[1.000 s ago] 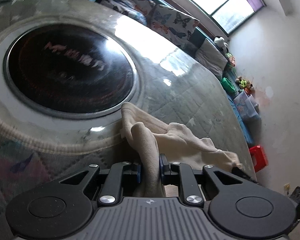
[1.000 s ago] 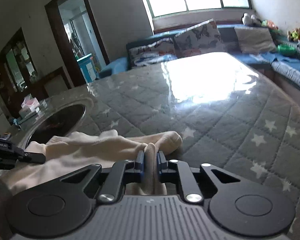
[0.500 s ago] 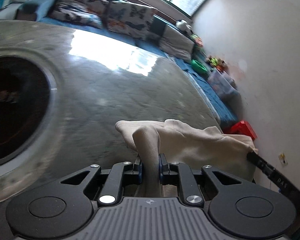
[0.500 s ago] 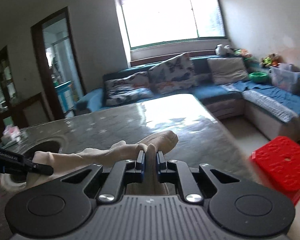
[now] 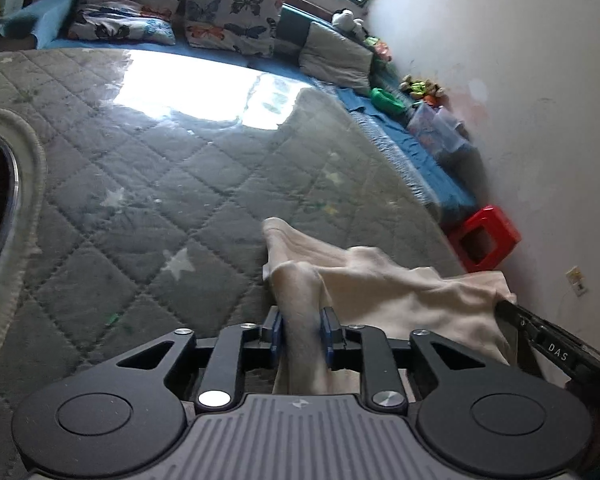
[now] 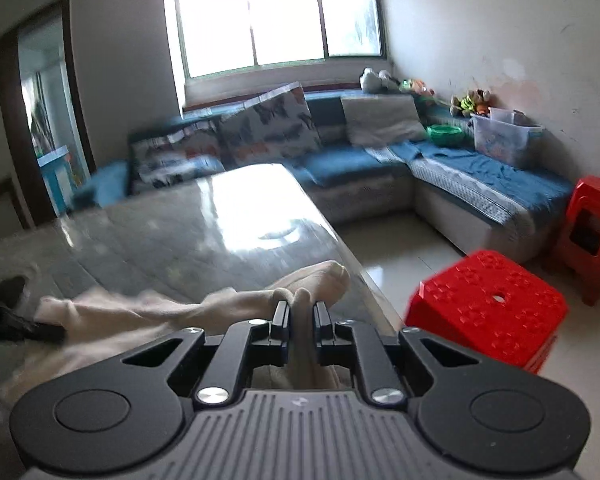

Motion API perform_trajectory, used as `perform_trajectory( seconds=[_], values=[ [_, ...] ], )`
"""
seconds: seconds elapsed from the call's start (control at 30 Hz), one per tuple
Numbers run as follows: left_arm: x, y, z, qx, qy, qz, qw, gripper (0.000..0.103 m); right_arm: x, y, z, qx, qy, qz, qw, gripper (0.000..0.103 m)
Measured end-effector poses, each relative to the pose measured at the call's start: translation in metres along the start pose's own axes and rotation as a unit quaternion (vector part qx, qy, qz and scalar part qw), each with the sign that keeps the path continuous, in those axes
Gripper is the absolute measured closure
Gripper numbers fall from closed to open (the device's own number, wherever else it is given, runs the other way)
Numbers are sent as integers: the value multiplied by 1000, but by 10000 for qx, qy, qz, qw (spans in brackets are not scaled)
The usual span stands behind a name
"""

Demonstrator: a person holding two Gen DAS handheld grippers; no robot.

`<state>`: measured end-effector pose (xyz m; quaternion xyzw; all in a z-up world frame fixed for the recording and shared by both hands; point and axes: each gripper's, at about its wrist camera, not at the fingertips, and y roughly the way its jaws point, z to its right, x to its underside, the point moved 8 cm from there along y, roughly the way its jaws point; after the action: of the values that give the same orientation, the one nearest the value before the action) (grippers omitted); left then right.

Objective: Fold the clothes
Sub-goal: 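Lift the held edge with both grippers and fold it over the bundle, then lower the folded edge onto the bundle and open both grippers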

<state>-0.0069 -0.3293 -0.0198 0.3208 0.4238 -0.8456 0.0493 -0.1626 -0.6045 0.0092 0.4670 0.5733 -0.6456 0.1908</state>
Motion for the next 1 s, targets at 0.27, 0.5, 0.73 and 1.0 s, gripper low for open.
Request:
perform_trajectory(
  seconds=[0.27, 0.5, 0.73, 1.0],
  values=[
    [4, -17, -3, -185, 219, 217, 9994, 47, -2, 3, -11, -179, -52, -16, 9998, 85],
    [13, -20, 14, -131, 515, 209, 9984, 46, -3, 36, -42, -552, -111, -294, 9980, 85],
    [24, -11, 21, -390, 969, 123, 9945, 41, 4, 49, -45, -496, -158, -431, 9977, 84],
    [37, -22, 39, -487, 1647, 338, 9846, 31, 22, -15, -54, -871, -582, -368, 9938, 68]
  ],
)
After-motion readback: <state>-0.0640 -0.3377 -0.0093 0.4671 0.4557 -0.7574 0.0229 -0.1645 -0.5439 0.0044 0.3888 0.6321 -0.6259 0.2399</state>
